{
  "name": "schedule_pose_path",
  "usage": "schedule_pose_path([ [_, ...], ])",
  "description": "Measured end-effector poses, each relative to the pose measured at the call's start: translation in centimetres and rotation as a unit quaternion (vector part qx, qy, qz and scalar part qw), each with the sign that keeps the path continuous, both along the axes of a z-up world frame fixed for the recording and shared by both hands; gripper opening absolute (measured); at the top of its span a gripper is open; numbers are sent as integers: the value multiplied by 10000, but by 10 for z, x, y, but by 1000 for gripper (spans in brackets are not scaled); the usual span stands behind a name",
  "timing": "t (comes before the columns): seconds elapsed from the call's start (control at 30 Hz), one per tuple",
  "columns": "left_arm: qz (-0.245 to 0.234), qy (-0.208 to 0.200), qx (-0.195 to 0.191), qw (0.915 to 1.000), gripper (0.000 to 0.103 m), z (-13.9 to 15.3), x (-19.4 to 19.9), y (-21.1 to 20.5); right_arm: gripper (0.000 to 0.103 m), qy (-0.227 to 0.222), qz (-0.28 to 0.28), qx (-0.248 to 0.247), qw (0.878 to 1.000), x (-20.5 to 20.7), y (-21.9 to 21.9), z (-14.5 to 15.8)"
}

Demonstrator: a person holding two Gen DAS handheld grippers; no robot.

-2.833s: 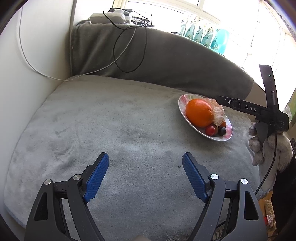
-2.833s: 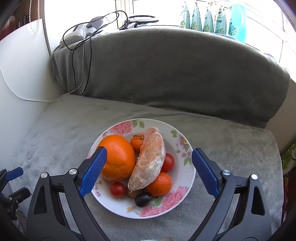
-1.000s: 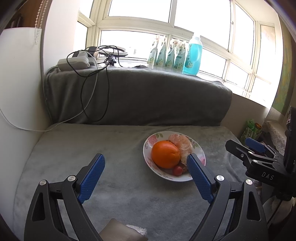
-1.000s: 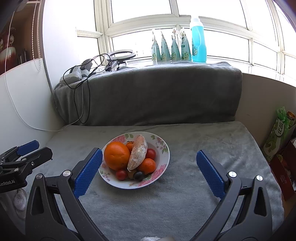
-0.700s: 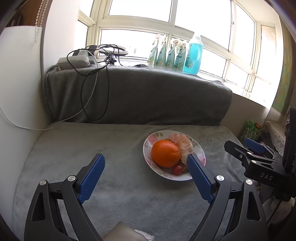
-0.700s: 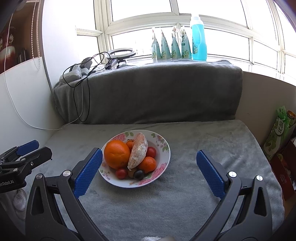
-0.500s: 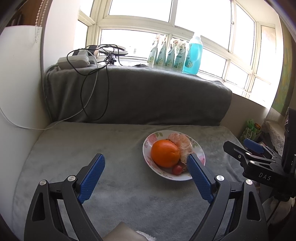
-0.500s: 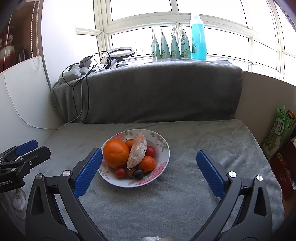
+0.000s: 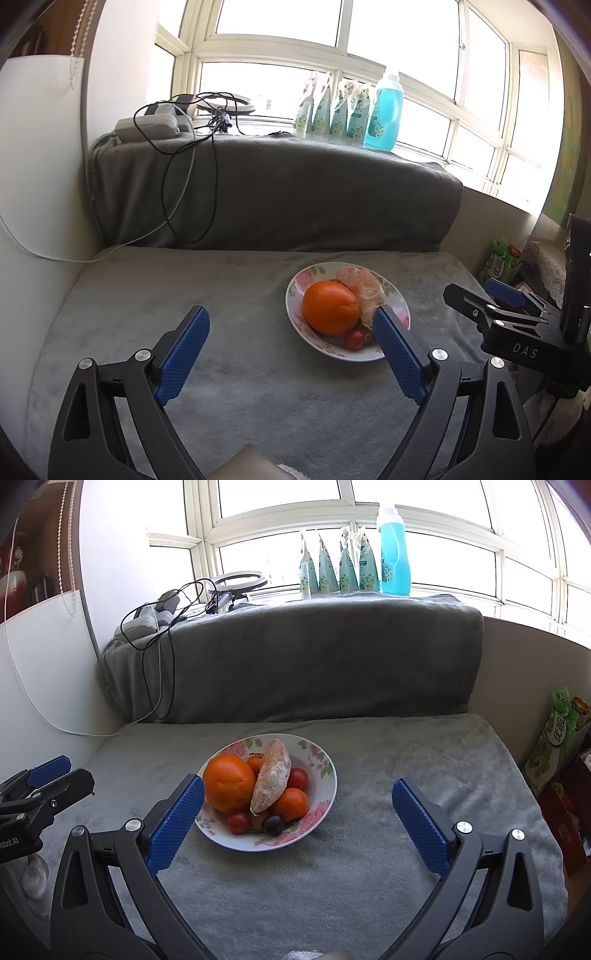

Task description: Organize fruits

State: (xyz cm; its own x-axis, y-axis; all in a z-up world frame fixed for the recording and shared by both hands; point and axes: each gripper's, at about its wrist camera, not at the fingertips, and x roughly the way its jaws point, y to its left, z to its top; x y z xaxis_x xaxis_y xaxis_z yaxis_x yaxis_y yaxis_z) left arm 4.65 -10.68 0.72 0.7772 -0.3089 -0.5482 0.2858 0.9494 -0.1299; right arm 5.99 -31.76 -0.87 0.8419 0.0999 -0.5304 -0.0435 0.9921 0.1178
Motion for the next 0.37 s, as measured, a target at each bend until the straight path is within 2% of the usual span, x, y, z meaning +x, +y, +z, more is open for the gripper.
schedule_pose_path([
  [0.37, -5, -18, 24, 10000, 90, 0, 0, 0, 103, 75, -37, -62, 9999, 7, -4, -7],
])
